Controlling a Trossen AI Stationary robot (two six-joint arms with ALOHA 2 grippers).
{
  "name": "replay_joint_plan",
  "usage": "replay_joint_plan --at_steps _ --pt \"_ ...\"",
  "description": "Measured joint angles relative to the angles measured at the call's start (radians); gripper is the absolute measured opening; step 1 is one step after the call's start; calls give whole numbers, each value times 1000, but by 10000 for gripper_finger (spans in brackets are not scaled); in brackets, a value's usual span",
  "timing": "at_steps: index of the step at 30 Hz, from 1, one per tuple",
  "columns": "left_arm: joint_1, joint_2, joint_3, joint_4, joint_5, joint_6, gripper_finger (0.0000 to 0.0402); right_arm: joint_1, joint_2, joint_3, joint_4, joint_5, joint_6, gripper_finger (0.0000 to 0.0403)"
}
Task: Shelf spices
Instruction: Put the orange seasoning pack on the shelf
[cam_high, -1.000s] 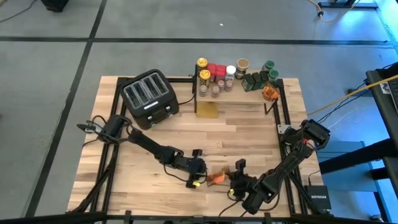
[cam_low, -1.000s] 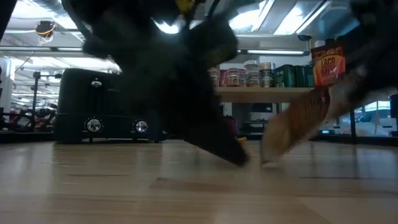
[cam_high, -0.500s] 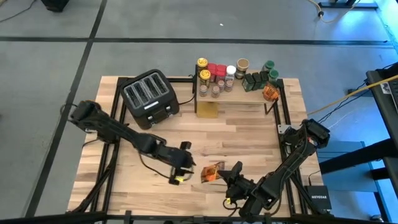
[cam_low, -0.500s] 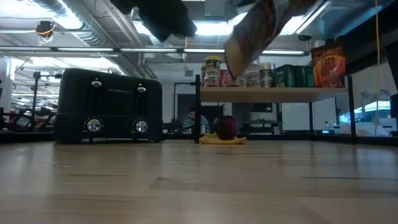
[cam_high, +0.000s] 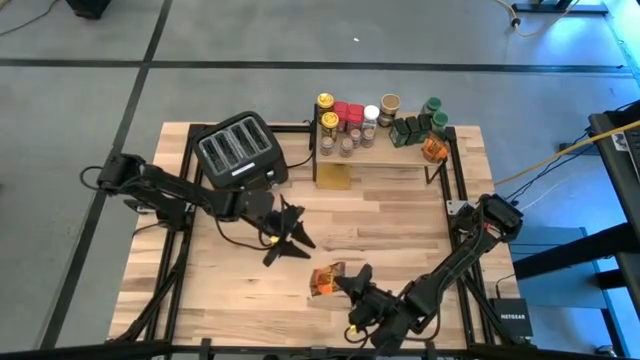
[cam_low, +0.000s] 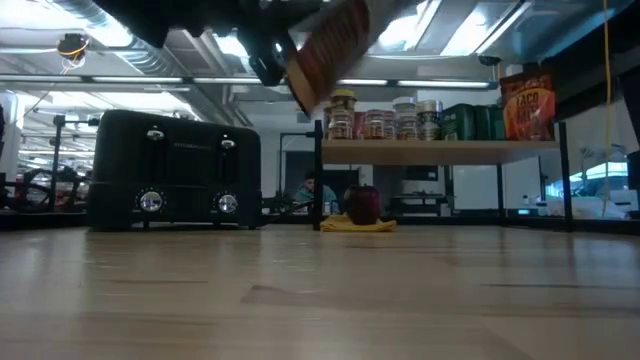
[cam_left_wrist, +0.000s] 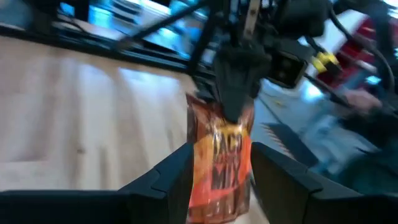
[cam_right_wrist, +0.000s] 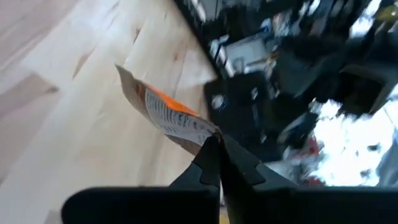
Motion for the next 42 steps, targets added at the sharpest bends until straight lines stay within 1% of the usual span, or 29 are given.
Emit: replay_joint_plan --at_steps 2,5,8,11,16,20,25,27,31,40,42 --pt "1 4 0 5 49 -12 153 -4 0 0 89 9 -120 3" --pt "0 4 -1 8 76 -16 153 -4 0 0 202 9 -282 3" --pt "-1 4 -1 7 76 -17 153 -11 0 1 288 -28 -401 3" --pt "-4 4 -1 7 76 -27 153 -21 0 1 359 -32 -506 3" --pt "-17 4 0 8 59 -34 153 -55 0 1 463 -129 -642 3" --pt "-35 4 0 8 56 -35 153 -95 0 1 463 -141 -672 3" --pt "-58 4 0 2 54 -30 153 -110 0 5 494 -218 -676 3" --pt "-63 4 0 -1 55 -30 153 -109 0 12 495 -217 -701 3" --pt "-74 4 0 1 54 -25 153 -115 0 12 480 -176 -722 3" --pt "-85 4 0 2 78 15 152 -159 -1 12 457 -184 -671 3" --pt "-85 4 0 1 78 28 143 -169 -1 12 457 -188 -662 3"
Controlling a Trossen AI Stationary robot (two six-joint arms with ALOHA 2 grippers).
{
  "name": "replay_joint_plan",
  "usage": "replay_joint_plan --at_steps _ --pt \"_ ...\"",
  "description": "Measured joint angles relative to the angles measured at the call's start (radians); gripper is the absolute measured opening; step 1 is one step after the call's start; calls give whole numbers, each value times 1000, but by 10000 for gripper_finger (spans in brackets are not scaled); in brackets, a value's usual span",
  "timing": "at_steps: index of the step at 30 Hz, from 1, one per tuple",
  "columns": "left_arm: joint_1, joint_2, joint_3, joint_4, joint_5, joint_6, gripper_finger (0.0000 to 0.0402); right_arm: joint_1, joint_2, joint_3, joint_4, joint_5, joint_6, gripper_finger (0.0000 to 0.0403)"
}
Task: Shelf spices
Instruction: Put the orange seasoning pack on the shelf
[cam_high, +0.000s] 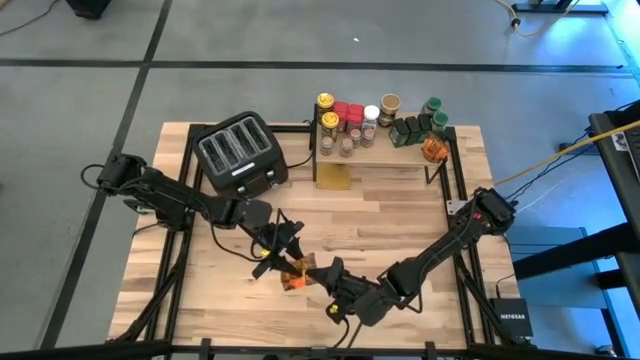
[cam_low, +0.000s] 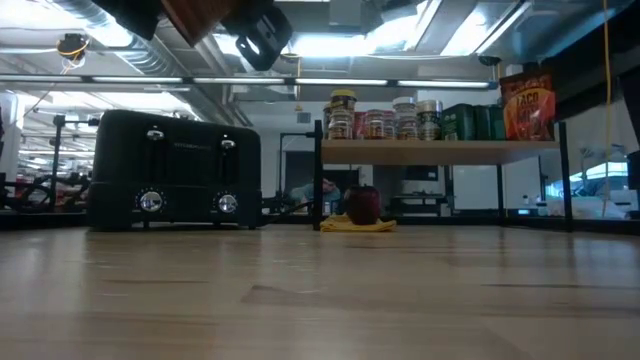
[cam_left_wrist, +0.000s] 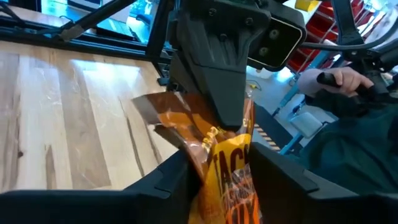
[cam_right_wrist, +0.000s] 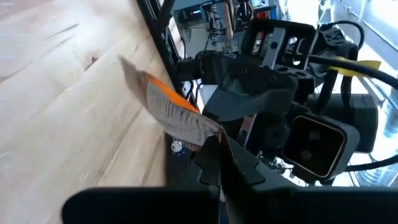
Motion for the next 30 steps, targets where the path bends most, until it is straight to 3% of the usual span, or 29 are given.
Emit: replay_joint_plan --at_steps 9,16,30 --pt "14 -1 0 -13 10 29 16 -5 0 0 -7 3 143 3" --pt "32 -1 2 -39 -45 58 9 6 0 0 -66 90 394 15" --pt "98 -2 0 -65 -119 69 6 224 -2 -1 -105 524 700 205"
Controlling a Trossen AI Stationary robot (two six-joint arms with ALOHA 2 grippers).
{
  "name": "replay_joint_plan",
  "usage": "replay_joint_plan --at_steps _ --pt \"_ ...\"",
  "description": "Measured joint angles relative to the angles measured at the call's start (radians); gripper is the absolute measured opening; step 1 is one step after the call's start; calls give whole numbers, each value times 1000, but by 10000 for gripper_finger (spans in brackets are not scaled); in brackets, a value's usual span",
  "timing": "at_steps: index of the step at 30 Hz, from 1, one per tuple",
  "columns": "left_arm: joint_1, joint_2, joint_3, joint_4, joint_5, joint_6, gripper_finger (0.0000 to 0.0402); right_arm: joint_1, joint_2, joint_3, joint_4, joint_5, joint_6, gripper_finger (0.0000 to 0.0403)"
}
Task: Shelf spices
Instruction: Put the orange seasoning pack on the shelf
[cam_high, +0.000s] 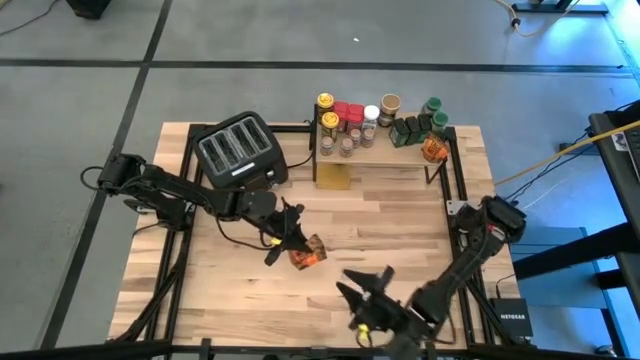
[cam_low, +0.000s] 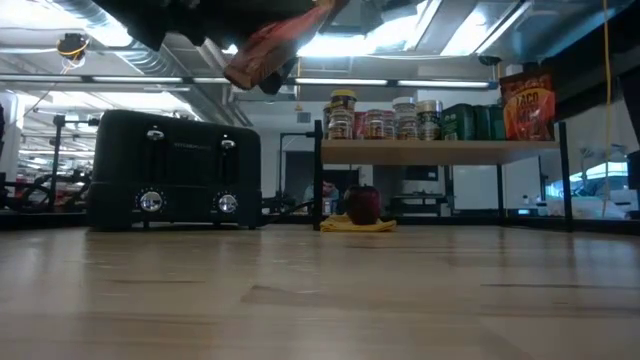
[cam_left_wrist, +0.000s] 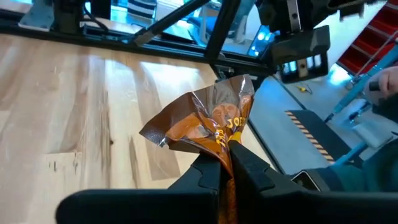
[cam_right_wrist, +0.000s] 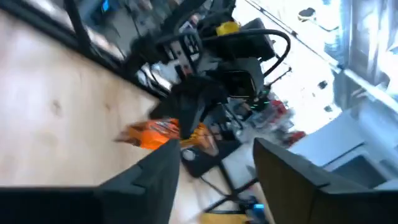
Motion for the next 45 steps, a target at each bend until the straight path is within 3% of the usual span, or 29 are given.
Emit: replay_joint_plan --at_steps 5,12,14,17,20,25,29,33,40,45 --pt "0 0 0 43 -7 9 4 71 -29 0 -135 -16 343 223" --pt "-12 1 0 89 -30 46 3 87 -69 -24 -761 -214 1302 225" --pt "-22 1 0 98 -59 61 4 88 -63 -77 -779 -202 1480 225" --pt "-49 1 0 102 -139 114 5 99 -61 -189 -656 -181 1596 225" --pt "-83 1 0 116 -224 158 3 100 -61 -296 -397 -140 1587 225" --pt "-133 1 0 153 -334 213 6 92 -60 -419 13 -81 1387 225" --pt "-173 36 0 208 -452 246 3 54 -60 -426 167 -63 1226 225" --pt "-200 113 0 286 -530 272 9 -14 -60 -426 322 -147 1000 225" --pt "-211 185 0 343 -543 287 14 -87 -63 -426 627 -209 534 225" --pt "-210 186 0 353 -556 292 11 -119 -63 -426 712 -277 429 225"
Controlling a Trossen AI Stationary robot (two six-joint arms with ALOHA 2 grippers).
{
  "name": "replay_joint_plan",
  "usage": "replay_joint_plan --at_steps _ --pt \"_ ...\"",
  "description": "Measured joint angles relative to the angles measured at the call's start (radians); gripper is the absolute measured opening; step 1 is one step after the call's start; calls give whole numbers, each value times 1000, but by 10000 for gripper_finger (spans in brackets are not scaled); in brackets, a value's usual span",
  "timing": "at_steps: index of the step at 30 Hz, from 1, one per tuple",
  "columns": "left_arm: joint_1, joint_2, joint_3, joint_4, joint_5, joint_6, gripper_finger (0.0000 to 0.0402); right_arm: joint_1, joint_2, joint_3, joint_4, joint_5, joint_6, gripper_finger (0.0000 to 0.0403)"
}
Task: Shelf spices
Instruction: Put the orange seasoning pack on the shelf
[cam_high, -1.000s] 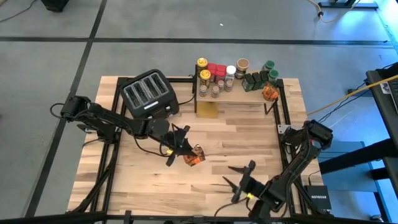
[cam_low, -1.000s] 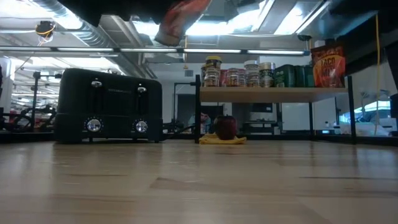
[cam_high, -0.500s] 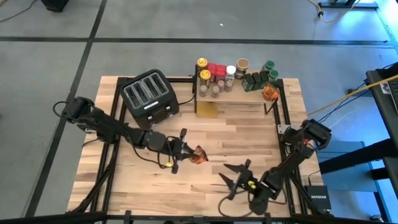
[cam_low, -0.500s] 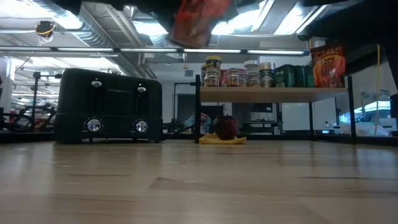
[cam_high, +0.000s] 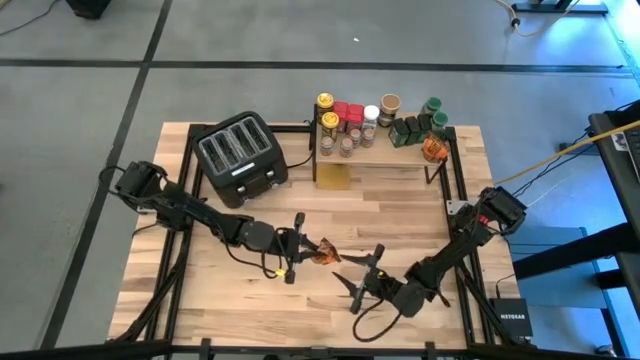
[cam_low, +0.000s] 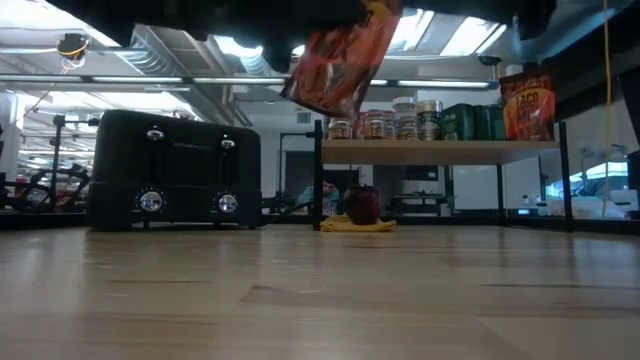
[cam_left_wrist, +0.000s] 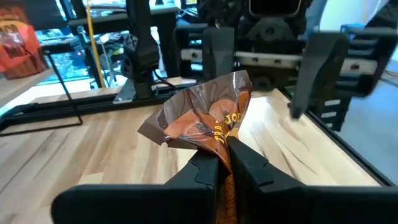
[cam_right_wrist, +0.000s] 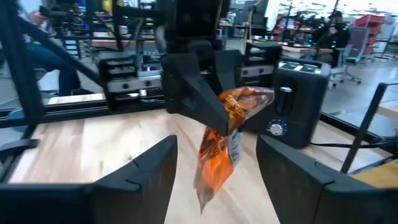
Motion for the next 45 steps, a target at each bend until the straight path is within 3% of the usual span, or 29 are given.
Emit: replay_joint_plan --at_steps 5,8,17,21,25,32,38,45 --pt "0 0 0 21 -2 0 19 -46 0 0 3 -64 16 222" --pt "0 0 0 14 -1 0 19 -67 0 7 8 -77 16 197" --pt "-2 0 0 12 -3 5 32 -56 -1 18 -5 -22 -62 18" --pt "1 -2 1 12 -4 1 64 -32 -8 18 -5 106 -99 26" --pt "2 -31 1 -25 -18 5 112 -7 -43 18 -4 149 -162 15" --pt "2 -230 1 -374 -54 4 165 32 -163 18 -5 378 -398 19" --pt "0 -386 -6 -652 -58 -56 168 1 -327 18 -5 403 -655 9" --pt "-22 -469 -152 -573 -62 -107 169 -102 -565 16 -79 406 -843 7"
